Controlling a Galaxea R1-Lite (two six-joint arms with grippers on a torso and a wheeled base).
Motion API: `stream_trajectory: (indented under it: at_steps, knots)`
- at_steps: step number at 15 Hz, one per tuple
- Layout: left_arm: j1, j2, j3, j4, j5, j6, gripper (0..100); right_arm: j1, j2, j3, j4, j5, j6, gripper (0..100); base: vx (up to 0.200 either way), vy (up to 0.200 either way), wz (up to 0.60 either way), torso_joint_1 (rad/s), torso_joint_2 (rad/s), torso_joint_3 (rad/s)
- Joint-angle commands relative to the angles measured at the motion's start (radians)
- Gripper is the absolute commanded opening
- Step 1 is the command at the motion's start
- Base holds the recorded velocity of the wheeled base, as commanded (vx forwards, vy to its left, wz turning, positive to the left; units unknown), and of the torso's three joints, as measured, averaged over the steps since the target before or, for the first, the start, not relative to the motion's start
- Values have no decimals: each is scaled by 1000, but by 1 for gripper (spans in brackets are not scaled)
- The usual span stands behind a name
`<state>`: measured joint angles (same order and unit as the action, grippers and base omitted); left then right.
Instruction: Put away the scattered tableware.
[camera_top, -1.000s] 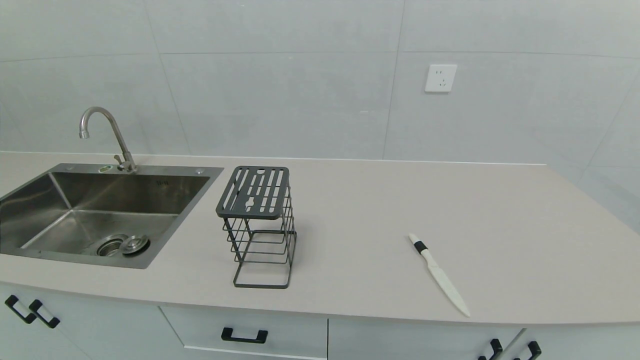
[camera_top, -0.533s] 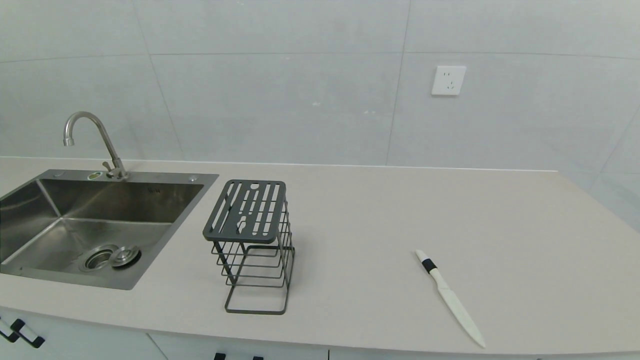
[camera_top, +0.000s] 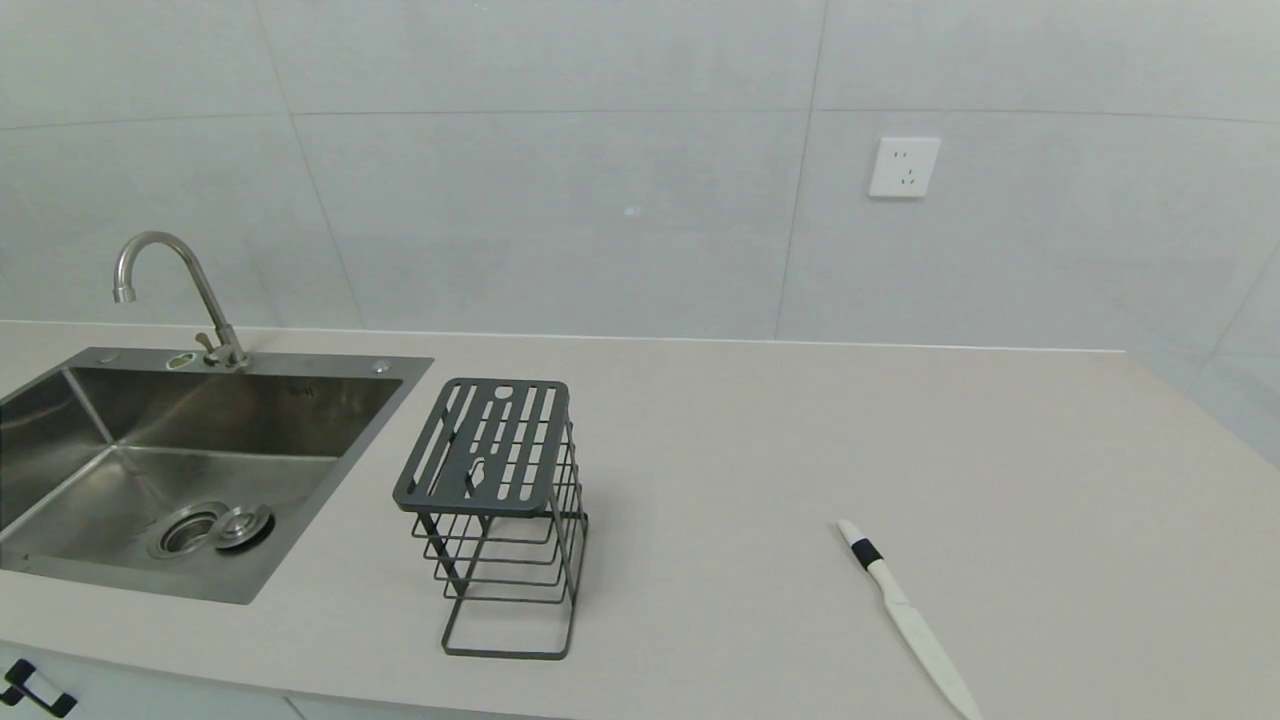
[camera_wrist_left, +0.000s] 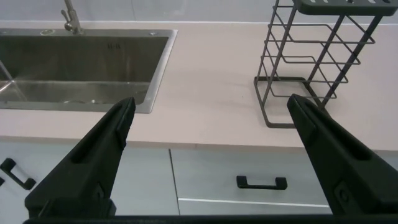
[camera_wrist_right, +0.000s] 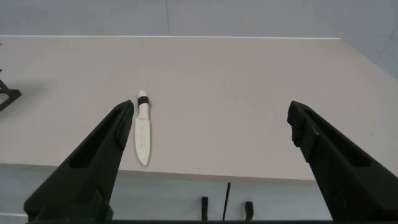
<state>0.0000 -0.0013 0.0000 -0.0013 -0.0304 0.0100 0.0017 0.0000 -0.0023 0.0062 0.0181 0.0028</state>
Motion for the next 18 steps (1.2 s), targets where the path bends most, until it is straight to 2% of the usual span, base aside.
stream_trajectory:
  at_steps: [1, 4, 18]
  knots:
    - [0, 1, 0, 0, 0, 1, 100, 0, 2, 1, 0, 0, 0, 100, 0, 0, 0, 168, -359, -198]
    - [0, 1, 0, 0, 0, 1, 100, 0, 2, 1, 0, 0, 0, 100, 0, 0, 0, 93, -211, -110]
    - [-2, 1, 0, -3, -6, -1, 100, -3, 2, 1, -6, -3, 2, 100, 0, 0, 0, 0, 0, 0]
